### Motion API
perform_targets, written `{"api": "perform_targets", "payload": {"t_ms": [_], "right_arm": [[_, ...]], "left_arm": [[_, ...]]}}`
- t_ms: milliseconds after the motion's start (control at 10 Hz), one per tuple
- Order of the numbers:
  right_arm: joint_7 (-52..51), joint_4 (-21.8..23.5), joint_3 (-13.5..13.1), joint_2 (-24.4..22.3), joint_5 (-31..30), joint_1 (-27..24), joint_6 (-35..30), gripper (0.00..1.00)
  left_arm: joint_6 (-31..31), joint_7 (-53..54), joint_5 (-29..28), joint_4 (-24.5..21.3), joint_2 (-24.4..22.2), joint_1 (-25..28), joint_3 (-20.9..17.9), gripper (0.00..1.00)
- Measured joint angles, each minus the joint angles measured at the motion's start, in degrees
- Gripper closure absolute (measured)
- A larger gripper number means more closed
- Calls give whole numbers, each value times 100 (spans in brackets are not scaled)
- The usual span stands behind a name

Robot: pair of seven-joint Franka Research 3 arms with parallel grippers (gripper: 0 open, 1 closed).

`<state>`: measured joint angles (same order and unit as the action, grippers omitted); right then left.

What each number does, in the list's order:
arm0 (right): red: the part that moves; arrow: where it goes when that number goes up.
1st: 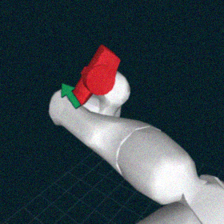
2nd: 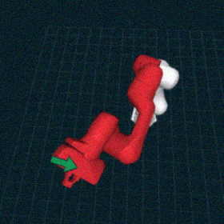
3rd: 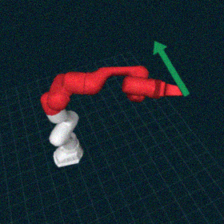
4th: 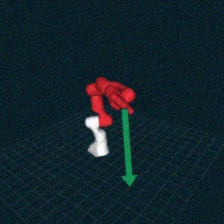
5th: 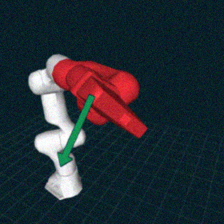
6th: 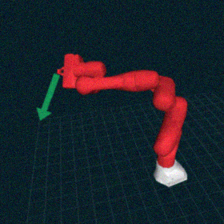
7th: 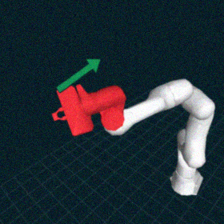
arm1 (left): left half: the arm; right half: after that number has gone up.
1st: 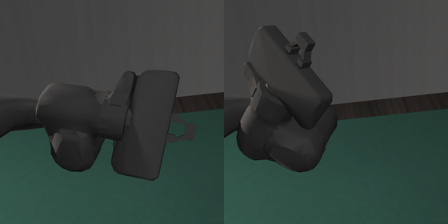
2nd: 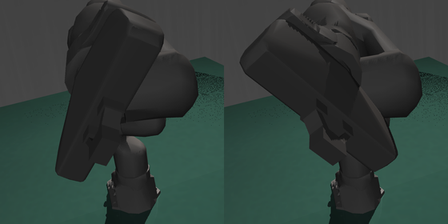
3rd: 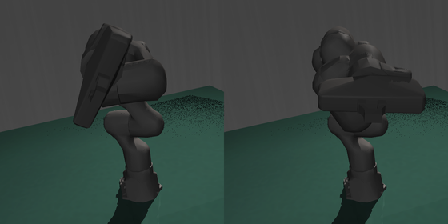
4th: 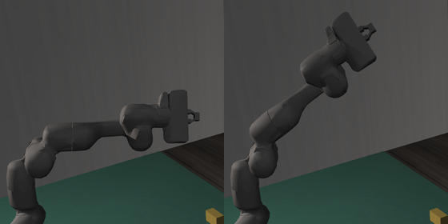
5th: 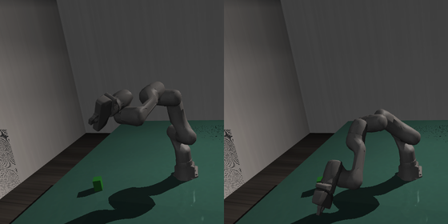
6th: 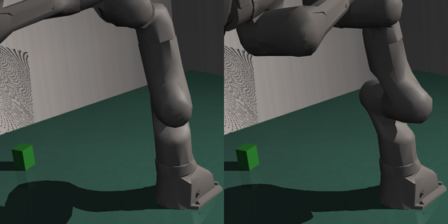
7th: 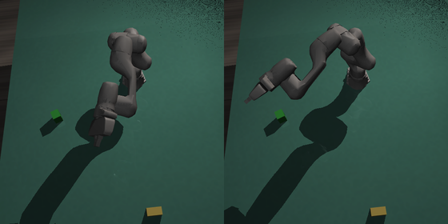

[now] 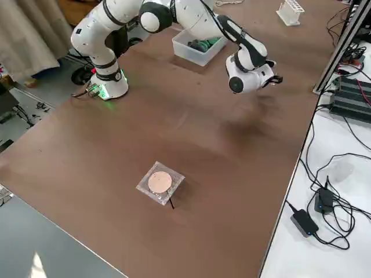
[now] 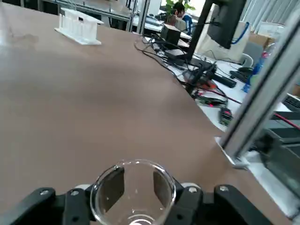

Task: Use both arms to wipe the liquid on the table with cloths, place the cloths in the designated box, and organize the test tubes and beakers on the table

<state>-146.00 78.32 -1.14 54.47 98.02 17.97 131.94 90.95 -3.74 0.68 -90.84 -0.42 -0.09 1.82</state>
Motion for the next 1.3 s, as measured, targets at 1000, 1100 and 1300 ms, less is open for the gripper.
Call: {"api": "perform_targets", "payload": {"t_ms": [1000,1100,1300], "right_arm": [[1957,58,-48,-851,-3195,-2524,-2701,59],[2125,-43,-49,-912,-3470,-2776,-3151,59],[2257,-294,-52,-937,-3844,-3278,-3845,59]], "left_arm": [[-1,10,0,3,0,-24,12,0],[-1,10,0,3,0,-24,12,0],[-1,10,0,3,0,-24,12,0]]}}
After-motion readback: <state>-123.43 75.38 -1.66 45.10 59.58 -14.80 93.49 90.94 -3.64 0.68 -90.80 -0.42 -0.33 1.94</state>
